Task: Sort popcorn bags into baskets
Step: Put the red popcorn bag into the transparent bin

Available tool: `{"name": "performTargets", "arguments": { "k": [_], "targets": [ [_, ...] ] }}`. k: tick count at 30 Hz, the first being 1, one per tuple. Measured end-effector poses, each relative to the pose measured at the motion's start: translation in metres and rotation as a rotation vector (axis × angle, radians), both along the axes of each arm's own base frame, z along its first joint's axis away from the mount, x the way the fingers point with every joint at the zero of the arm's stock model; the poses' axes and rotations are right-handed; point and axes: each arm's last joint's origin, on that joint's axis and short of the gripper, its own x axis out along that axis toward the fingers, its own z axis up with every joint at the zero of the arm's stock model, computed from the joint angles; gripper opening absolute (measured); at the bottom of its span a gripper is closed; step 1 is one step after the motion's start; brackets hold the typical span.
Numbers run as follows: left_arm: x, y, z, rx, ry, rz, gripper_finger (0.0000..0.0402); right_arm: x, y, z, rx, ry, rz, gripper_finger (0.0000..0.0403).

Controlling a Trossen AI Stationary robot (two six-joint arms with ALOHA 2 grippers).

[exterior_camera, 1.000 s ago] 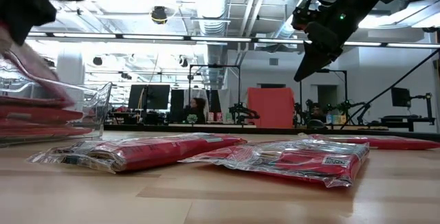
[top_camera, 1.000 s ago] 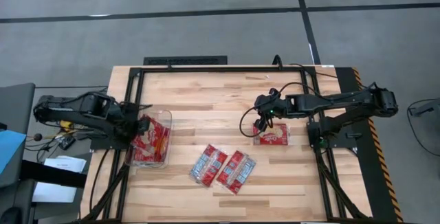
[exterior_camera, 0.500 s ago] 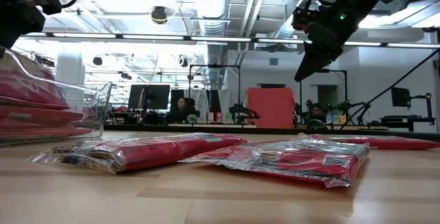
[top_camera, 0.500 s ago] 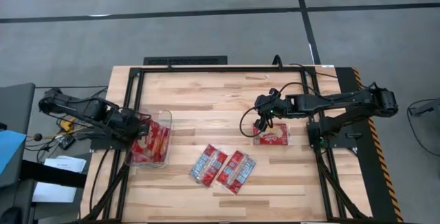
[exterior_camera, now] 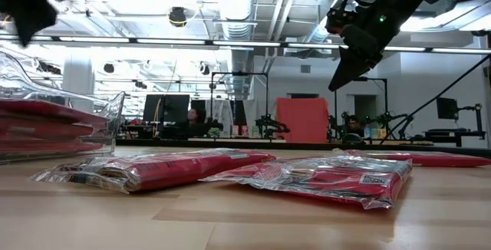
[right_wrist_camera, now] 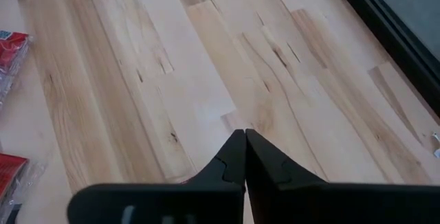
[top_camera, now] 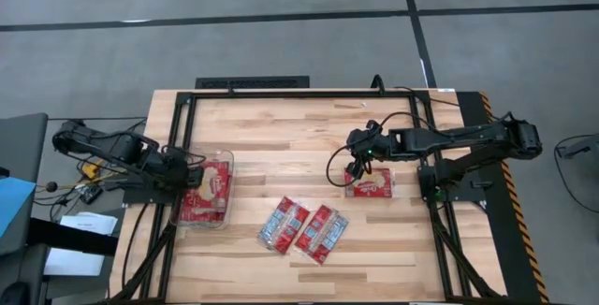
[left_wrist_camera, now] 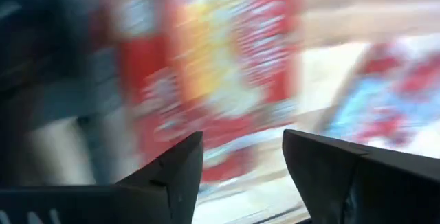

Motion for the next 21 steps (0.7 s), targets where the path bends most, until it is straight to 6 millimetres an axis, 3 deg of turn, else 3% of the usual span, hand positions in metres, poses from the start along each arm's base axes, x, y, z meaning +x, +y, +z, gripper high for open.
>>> {"name": "performTargets", "arguments": {
  "k": [4,9,17,21],
  "targets": [
    [0.016,0.0,0.013,0.11,-0.24,0.073,0.0176,0.0,-0.002,-0.003,0.009,0.016,-0.021,0.0025],
    [0.048,-0.004,0.02,0.283,-0.4,0.139,0.0172,-0.01,-0.008,-0.028,0.135,0.195,-0.232,0.0048],
    [0.107,0.001,0.02,0.395,-0.513,0.06,0.0167,-0.027,0.03,-0.061,0.225,0.274,-0.287,0.0009],
    [0.137,0.014,0.021,0.428,-0.621,0.007,0.0163,-0.04,0.04,-0.077,0.238,0.297,-0.33,0.0028]
  ]
}}
